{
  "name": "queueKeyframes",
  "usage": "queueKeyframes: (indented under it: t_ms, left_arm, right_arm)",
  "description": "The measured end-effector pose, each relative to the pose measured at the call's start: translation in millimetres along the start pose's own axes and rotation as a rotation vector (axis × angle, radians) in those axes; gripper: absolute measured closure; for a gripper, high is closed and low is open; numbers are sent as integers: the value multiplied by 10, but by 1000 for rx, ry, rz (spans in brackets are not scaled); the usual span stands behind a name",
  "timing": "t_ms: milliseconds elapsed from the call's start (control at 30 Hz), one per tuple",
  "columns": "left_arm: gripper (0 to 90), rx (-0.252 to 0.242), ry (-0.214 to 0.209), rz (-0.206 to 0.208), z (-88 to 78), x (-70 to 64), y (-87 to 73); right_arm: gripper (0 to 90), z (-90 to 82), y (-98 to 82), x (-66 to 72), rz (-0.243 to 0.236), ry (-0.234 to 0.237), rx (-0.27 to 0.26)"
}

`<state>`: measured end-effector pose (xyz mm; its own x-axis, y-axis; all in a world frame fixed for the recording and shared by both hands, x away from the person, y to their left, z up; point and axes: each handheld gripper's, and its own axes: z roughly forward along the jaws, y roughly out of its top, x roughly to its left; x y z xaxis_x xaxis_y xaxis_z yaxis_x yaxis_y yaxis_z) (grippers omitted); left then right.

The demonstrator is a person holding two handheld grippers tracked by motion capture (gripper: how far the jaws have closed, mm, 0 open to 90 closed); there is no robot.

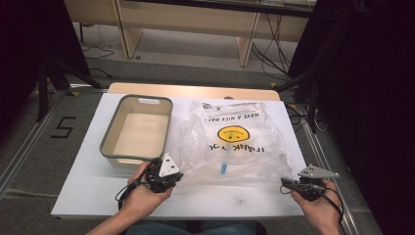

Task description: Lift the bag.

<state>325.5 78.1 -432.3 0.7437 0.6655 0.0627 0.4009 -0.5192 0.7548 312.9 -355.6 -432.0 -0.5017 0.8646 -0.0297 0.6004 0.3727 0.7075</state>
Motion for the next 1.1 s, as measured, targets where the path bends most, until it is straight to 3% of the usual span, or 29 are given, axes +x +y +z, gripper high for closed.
queueKeyframes:
  t_ms: [433, 1100]
  left_arm:
    - [893, -68, 6, 25, -127, -27, 144]
    - [893, -122, 13, 13, -218, 3, 260]
  right_arm:
    - [900, -97, 54, -42, 3, -56, -77]
    - [900, -214, 165, -97, 19, -120, -201]
